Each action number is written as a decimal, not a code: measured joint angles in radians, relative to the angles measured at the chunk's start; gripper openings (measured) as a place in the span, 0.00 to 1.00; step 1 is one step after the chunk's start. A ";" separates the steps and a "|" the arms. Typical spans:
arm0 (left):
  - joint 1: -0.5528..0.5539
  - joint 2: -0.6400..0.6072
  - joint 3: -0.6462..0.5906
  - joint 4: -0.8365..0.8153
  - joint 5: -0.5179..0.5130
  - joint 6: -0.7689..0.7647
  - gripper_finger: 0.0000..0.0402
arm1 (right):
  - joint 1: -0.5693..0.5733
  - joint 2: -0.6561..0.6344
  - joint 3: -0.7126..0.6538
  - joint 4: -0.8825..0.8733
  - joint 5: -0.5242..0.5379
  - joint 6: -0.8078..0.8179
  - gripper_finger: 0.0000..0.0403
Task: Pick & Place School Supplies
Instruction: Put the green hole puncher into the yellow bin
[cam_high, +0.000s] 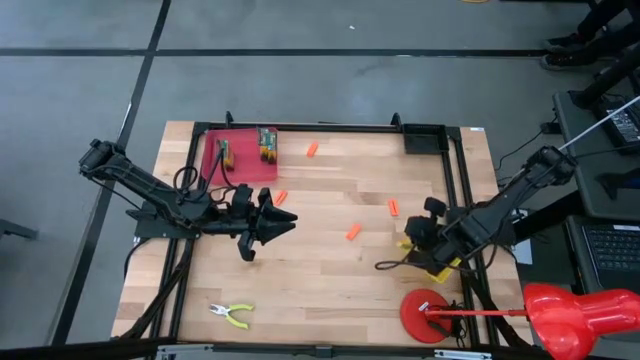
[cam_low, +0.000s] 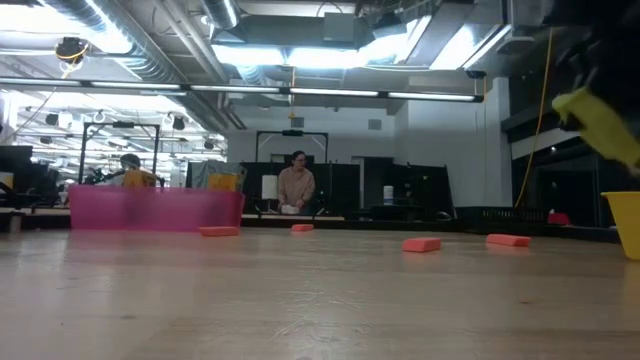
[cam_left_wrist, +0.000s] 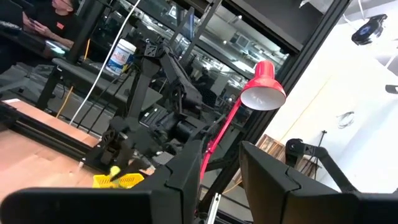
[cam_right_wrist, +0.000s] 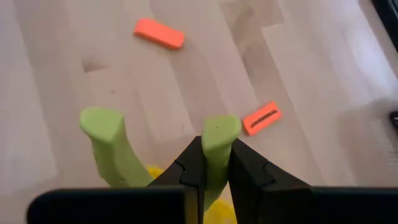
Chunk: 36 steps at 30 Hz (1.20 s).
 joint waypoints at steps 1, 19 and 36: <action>0.000 0.000 0.000 0.000 0.000 0.000 0.27 | -0.006 0.000 -0.013 0.025 0.005 0.001 0.11; -0.008 0.000 0.000 0.001 -0.009 -0.018 0.27 | 0.165 0.000 -0.082 0.155 -0.167 0.221 0.11; -0.008 0.000 0.000 0.003 -0.026 -0.018 0.27 | 0.336 0.000 -0.082 0.034 -0.239 0.415 0.11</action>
